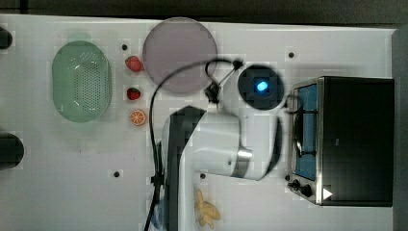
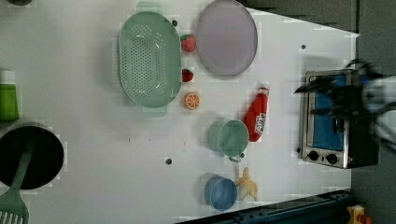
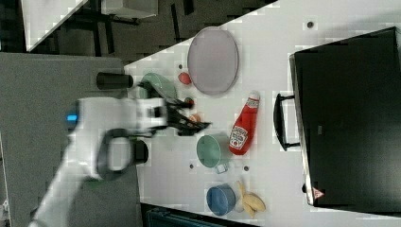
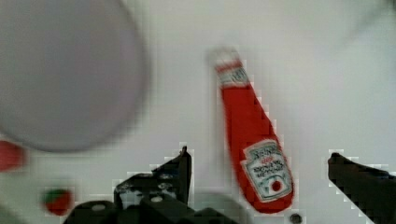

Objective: Pick Ketchup from oven and place it on table.

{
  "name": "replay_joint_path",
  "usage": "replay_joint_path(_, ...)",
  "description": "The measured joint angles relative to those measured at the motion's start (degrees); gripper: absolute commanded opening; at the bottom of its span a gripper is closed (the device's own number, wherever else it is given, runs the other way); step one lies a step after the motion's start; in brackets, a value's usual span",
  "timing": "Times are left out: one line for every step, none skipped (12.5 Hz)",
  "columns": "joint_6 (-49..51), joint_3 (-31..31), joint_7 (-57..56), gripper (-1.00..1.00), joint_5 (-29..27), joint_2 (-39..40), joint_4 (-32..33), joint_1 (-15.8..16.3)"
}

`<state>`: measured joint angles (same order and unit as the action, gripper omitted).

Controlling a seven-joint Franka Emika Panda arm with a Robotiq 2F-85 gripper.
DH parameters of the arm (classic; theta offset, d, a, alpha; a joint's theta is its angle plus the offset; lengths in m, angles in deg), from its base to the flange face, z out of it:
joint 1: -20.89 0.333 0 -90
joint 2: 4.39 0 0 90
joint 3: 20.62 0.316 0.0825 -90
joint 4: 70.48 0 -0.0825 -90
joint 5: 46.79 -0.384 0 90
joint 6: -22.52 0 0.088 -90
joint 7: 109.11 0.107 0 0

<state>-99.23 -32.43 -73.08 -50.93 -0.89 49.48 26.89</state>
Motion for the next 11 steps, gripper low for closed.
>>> replay_joint_path(4.3, 0.1, 1.4, 1.00, 0.3, -2.1, -4.7, -0.2)
replay_joint_path(10.3, 0.3, 2.7, 1.00, 1.7, -3.8, -9.7, -0.5)
replay_joint_path(16.4, 0.2, 3.8, 1.00, 4.1, -5.0, -14.9, -0.5)
replay_joint_path(21.3, -0.1, 5.1, 1.00, 4.4, -5.8, -19.8, -0.3)
replay_joint_path(25.9, 0.0, 5.3, 1.00, 4.7, -6.5, -23.8, -0.2)
replay_joint_path(28.7, -0.1, 5.7, 1.00, 5.1, -7.8, -26.0, 0.1)
replay_joint_path(29.9, 0.0, 6.6, 1.00, 5.5, -9.1, -27.4, 0.3)
replay_joint_path(30.6, 0.3, 7.1, 1.00, 6.2, -9.8, -28.4, 0.4)
replay_joint_path(31.6, 0.1, 7.1, 1.00, 6.2, -10.1, -29.4, 0.5)
replay_joint_path(31.4, -0.3, 7.1, 1.00, 5.6, -10.1, -29.9, 0.8)
replay_joint_path(31.7, -0.5, 7.1, 1.00, 4.5, -9.8, -30.3, 0.6)
